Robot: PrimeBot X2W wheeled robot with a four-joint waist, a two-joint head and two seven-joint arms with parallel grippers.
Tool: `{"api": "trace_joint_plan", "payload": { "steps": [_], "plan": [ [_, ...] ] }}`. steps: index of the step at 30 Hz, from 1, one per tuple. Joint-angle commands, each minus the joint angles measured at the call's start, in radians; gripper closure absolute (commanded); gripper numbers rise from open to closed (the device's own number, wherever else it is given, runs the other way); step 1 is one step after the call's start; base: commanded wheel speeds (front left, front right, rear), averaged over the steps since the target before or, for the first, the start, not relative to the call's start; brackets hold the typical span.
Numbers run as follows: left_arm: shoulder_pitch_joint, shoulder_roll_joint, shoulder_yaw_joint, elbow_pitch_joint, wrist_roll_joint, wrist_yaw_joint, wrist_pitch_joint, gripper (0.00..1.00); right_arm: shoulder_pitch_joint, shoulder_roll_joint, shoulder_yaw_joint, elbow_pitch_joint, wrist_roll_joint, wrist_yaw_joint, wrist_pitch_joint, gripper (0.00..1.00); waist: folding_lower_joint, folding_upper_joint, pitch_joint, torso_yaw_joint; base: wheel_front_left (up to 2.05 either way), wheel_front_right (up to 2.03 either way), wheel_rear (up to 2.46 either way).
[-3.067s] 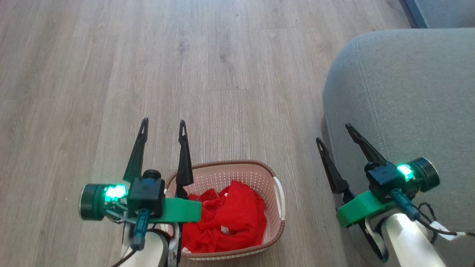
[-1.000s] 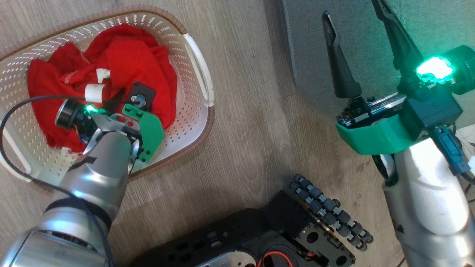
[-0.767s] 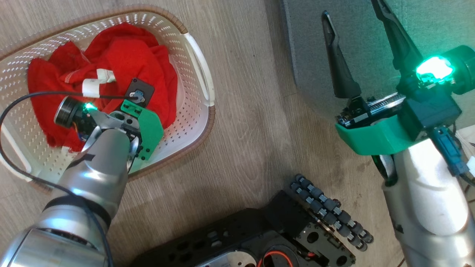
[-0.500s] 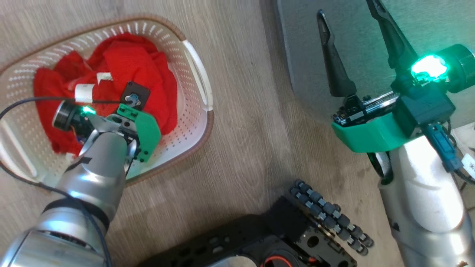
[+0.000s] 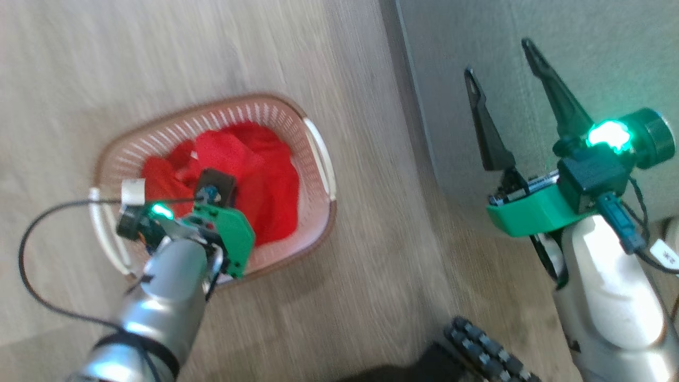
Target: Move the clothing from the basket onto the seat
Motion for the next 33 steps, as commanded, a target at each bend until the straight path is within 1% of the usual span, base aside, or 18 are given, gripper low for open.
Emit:
{"api": "trace_joint_plan", "payload": {
  "steps": [1, 3, 4, 6, 11, 15, 20, 26, 33],
  "plan": [
    [0.035, 0.004, 0.015, -0.024, -0.013, -0.007, -0.013, 1.0, 0.03, -0.011, 0.01, -0.024, 0.004, 0.0, -0.006, 0.0, 0.0001, 0.0, -0.1, 0.052, 0.0, 0.0, 0.0],
    [0.069, 0.004, 0.001, -0.072, -0.045, -0.025, -0.013, 1.0, 0.05, -0.017, 0.001, -0.019, 0.005, 0.0, -0.006, 0.0, 0.0001, 0.0, -0.149, 0.077, 0.0, 0.0, 0.0],
    [0.081, 0.004, -0.001, -0.096, -0.061, -0.025, -0.013, 1.0, 0.06, -0.021, -0.001, -0.017, 0.006, 0.0, -0.006, 0.0, 0.0001, 0.0, -0.17, 0.087, 0.0, 0.0, 0.0],
    [0.103, 0.004, -0.004, -0.145, -0.088, -0.02, -0.013, 1.0, 0.08, -0.028, 0.0, -0.01, 0.004, 0.0, -0.006, 0.0, 0.0001, 0.0, -0.214, 0.109, 0.0, 0.0, 0.0],
    [0.148, 0.004, 0.008, -0.269, -0.104, 0.006, -0.014, 1.0, 0.12, -0.039, 0.008, 0.006, 0.003, 0.0, -0.006, 0.0, 0.0001, 0.0, -0.305, 0.151, 0.0, 0.0, 0.0],
    [0.197, 0.004, 0.058, -0.386, -0.1, 0.019, -0.014, 1.0, 0.151, -0.039, 0.011, 0.019, 0.005, 0.0, -0.006, 0.0, 0.0001, 0.0, -0.371, 0.173, 0.0, 0.0, 0.0],
    [0.273, 0.018, 0.153, -0.552, -0.082, 0.032, -0.014, 1.0, 0.194, -0.033, 0.014, 0.031, 0.008, 0.0, -0.006, 0.0, 0.0001, 0.0, -0.448, 0.192, 0.0, 0.0, 0.0],
    [0.364, 0.021, 0.237, -0.722, -0.043, 0.021, -0.014, 1.0, 0.237, -0.034, 0.023, 0.046, 0.009, 0.0, -0.006, 0.0, 0.0001, 0.0, -0.523, 0.206, 0.0, 0.0, 0.0],
    [0.458, 0.011, 0.299, -0.887, -0.017, 0.006, -0.014, 1.0, 0.274, -0.032, 0.029, 0.046, 0.012, 0.0, -0.006, 0.0, 0.0001, 0.0, -0.576, 0.217, 0.0, 0.0, 0.0]
  ]
}}
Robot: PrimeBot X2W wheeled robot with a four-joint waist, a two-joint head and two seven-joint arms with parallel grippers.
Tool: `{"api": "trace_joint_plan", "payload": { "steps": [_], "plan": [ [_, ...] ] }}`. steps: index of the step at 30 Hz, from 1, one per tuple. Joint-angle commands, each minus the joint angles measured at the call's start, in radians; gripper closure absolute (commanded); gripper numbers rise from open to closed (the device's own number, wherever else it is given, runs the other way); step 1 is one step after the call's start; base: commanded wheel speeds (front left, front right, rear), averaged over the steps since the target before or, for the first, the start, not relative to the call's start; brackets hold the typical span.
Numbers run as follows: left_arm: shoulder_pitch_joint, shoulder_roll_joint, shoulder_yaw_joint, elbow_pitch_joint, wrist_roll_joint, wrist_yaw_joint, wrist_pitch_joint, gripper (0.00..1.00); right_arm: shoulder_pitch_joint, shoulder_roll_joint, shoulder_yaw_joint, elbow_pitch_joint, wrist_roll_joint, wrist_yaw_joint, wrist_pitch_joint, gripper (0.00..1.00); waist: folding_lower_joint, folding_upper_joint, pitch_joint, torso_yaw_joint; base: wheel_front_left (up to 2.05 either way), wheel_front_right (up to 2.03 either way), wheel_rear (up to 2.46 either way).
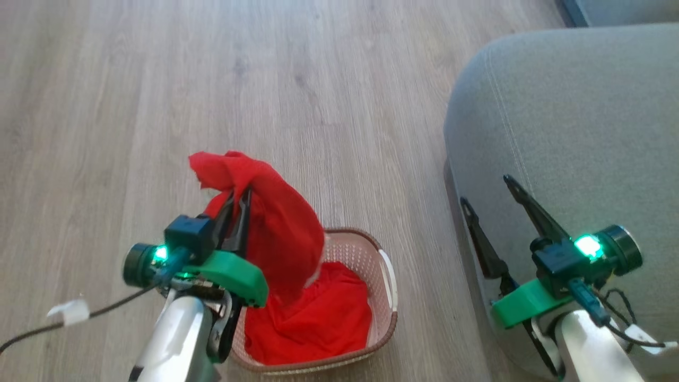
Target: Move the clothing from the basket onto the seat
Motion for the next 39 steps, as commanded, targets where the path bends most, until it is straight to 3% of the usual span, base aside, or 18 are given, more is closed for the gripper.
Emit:
{"api": "trace_joint_plan", "payload": {
  "steps": [1, 6, 12, 17, 24, 31, 39],
  "plan": [
    [-0.017, 0.008, 0.047, -0.072, 0.006, -0.004, -0.013, 1.0, -0.009, -0.001, 0.022, -0.032, 0.009, 0.0, -0.006, 0.0, 0.0002, -0.0001, -0.013, 0.007, 0.0, 0.0, 0.0],
    [0.02, 0.004, 0.091, -0.196, -0.01, -0.008, -0.013, 1.0, 0.001, 0.0, 0.023, -0.036, 0.01, 0.0, -0.006, 0.0, 0.0002, -0.0001, -0.022, 0.01, 0.0, 0.0, 0.0],
    [0.021, 0.003, 0.154, -0.473, -0.063, 0.006, -0.013, 1.0, 0.005, 0.003, 0.03, -0.04, 0.015, 0.0, -0.006, 0.0, 0.0002, -0.0001, -0.022, 0.014, 0.0, 0.0, 0.0],
    [0.008, 0.002, 0.152, -0.596, -0.051, -0.015, -0.013, 1.0, -0.003, -0.008, 0.066, -0.062, 0.021, 0.0, -0.006, 0.0, 0.0002, -0.0001, -0.019, 0.012, 0.0, 0.0, 0.0],
    [0.001, 0.002, 0.121, -0.613, -0.02, -0.053, -0.013, 1.0, -0.017, -0.028, 0.128, -0.127, 0.059, 0.0, -0.006, 0.0, 0.0002, -0.0001, -0.01, 0.007, 0.0, 0.0, 0.0],
    [-0.009, 0.002, 0.064, -0.606, 0.024, -0.106, -0.013, 1.0, -0.049, -0.095, 0.238, -0.203, 0.104, 0.0, -0.006, 0.0, 0.0002, -0.0001, 0.012, 0.011, 0.0, 0.0, 0.0],
    [-0.034, 0.002, -0.026, -0.587, 0.075, -0.149, -0.013, 1.0, -0.111, -0.131, 0.278, -0.213, 0.124, 0.0, -0.006, 0.0, 0.0002, -0.0001, 0.036, 0.022, 0.0, 0.0, 0.0]
  ]
}}
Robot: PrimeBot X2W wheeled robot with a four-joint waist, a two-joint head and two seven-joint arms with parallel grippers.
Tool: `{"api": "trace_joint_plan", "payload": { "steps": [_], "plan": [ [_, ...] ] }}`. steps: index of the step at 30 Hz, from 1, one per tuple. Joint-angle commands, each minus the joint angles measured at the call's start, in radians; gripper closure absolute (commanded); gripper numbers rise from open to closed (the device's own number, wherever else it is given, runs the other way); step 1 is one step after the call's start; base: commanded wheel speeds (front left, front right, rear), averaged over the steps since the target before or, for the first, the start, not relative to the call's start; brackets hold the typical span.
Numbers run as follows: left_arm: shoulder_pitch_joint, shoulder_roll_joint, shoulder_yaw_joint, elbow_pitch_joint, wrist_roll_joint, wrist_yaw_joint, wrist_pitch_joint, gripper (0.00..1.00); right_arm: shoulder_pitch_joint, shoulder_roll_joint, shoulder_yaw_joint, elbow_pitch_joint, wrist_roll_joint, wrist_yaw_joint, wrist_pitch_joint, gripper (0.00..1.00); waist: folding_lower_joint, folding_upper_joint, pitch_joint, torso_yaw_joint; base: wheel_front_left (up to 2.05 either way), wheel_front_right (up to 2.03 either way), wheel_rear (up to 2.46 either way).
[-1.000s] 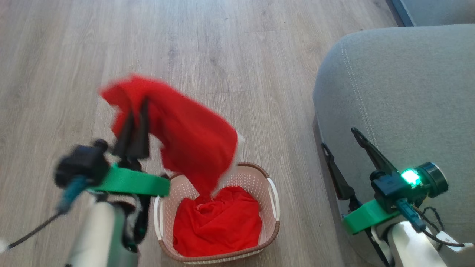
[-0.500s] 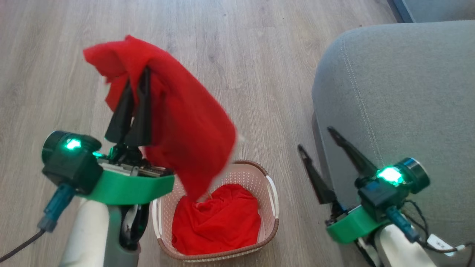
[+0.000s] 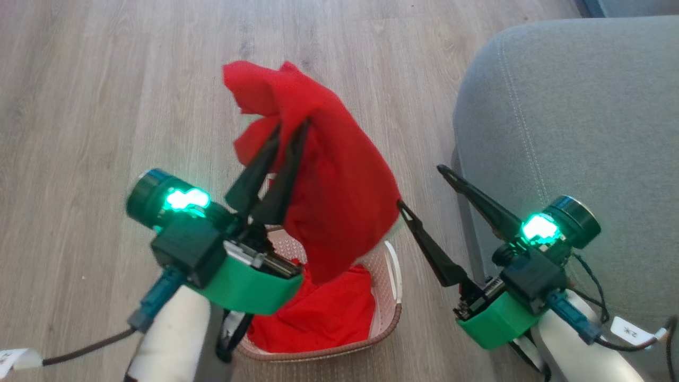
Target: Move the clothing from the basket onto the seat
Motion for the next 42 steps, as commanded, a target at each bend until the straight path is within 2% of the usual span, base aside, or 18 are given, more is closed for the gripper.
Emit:
{"api": "trace_joint_plan", "payload": {
  "steps": [1, 6, 10, 16, 22, 30, 42],
  "plan": [
    [-0.058, 0.008, 0.013, -0.034, 0.001, -0.005, -0.005, 1.0, -0.047, -0.021, 0.029, -0.032, 0.003, 0.0, -0.006, 0.0, 0.0, 0.0, 0.003, 0.003, 0.0, 0.0, 0.0],
    [-0.075, 0.008, -0.058, -0.037, 0.031, -0.015, -0.005, 1.0, -0.085, -0.053, 0.087, -0.014, 0.016, 0.0, -0.006, 0.0, 0.0, 0.0, 0.005, 0.014, 0.0, 0.0, 0.0],
    [-0.091, 0.03, -0.132, -0.037, 0.051, -0.017, -0.005, 1.0, -0.114, -0.082, 0.144, 0.013, 0.047, 0.0, -0.006, 0.0, 0.0, 0.0, 0.002, 0.019, 0.0, 0.0, 0.0],
    [-0.121, 0.084, -0.241, -0.033, 0.065, -0.018, -0.005, 1.0, -0.163, -0.125, 0.241, 0.057, 0.164, 0.0, -0.006, 0.0, 0.0, 0.0, -0.004, 0.019, 0.0, 0.0, 0.0],
    [-0.131, 0.103, -0.294, -0.023, 0.061, -0.018, -0.005, 1.0, -0.211, -0.153, 0.289, 0.084, 0.265, 0.0, -0.006, 0.0, 0.0, 0.0, -0.006, 0.019, 0.0, 0.0, 0.0],
    [-0.142, 0.109, -0.347, -0.01, 0.047, -0.018, -0.005, 1.0, -0.261, -0.147, 0.366, 0.131, 0.253, 0.0, -0.006, 0.0, 0.0, 0.0, -0.007, 0.029, 0.0, 0.0, 0.0],
    [-0.152, 0.111, -0.402, 0.009, 0.022, -0.018, -0.005, 1.0, -0.333, -0.074, 0.475, 0.22, 0.247, 0.0, -0.006, 0.0, 0.0, 0.0, -0.021, 0.048, 0.0, 0.0, 0.0]
  ]
}}
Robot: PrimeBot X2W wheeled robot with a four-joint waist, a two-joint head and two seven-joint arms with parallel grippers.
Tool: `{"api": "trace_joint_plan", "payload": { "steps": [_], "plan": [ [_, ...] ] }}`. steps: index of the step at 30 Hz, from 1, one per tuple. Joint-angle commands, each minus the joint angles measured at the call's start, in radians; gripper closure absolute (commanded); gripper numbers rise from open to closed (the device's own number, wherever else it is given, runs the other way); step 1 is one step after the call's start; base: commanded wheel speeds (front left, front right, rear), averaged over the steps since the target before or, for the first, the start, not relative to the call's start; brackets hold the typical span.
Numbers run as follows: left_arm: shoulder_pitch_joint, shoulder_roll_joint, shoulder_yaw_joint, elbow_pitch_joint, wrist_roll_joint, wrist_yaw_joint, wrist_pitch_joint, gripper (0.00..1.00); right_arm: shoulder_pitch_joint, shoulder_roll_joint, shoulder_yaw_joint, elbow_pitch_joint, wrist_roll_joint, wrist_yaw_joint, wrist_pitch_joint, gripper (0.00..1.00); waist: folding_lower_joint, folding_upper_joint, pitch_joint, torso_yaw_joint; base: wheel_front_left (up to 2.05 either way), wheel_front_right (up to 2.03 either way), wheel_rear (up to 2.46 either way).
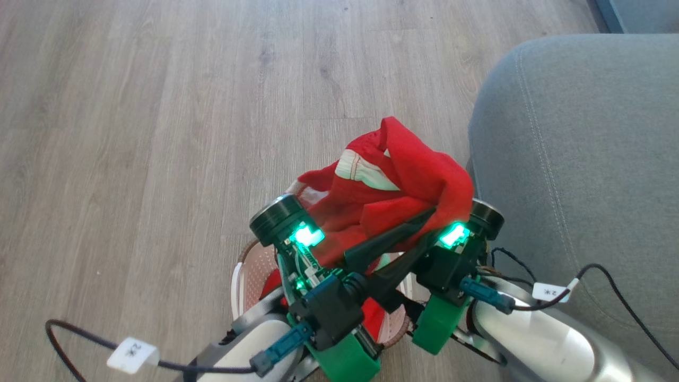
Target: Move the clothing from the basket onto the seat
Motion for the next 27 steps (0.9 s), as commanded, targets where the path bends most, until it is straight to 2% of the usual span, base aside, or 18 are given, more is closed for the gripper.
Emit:
{"api": "trace_joint_plan", "payload": {
  "steps": [1, 3, 4, 5, 15, 27],
  "plan": [
    [-0.051, 0.005, 0.029, -0.033, -0.01, -0.001, -0.005, 1.0, -0.029, 0.017, 0.001, -0.023, 0.008, 0.0, -0.006, 0.0, 0.0, 0.0, -0.002, 0.004, 0.0, 0.0, 0.0],
    [-0.051, 0.003, 0.028, -0.031, -0.014, -0.001, -0.005, 1.0, -0.032, 0.026, 0.003, -0.02, 0.004, 0.0, -0.006, 0.0, 0.0, 0.0, -0.002, 0.009, 0.0, 0.0, 0.0],
    [-0.051, 0.004, 0.028, -0.03, -0.016, -0.001, -0.005, 1.0, -0.031, 0.031, -0.001, -0.021, 0.001, 0.0, -0.006, 0.55, 0.0, 0.0, -0.001, 0.011, 0.0, 0.0, 0.0],
    [-0.051, 0.004, 0.028, -0.029, -0.016, -0.001, -0.005, 1.0, -0.028, 0.038, -0.011, -0.026, -0.001, 0.0, -0.006, 1.0, 0.0, 0.0, -0.001, 0.013, 0.0, 0.0, 0.0],
    [-0.041, -0.003, 0.057, -0.027, -0.022, -0.001, -0.005, 1.0, 0.02, 0.062, -0.094, -0.022, -0.021, 0.0, -0.006, 1.0, 0.0, 0.0, 0.003, 0.023, 0.0, 0.0, 0.0],
    [0.007, -0.007, 0.116, 0.012, -0.029, -0.001, -0.005, 1.0, 0.127, 0.111, -0.33, -0.057, -0.055, 0.0, -0.006, 1.0, 0.0, 0.0, -0.01, 0.011, 0.0, 0.0, 0.0]
  ]
}}
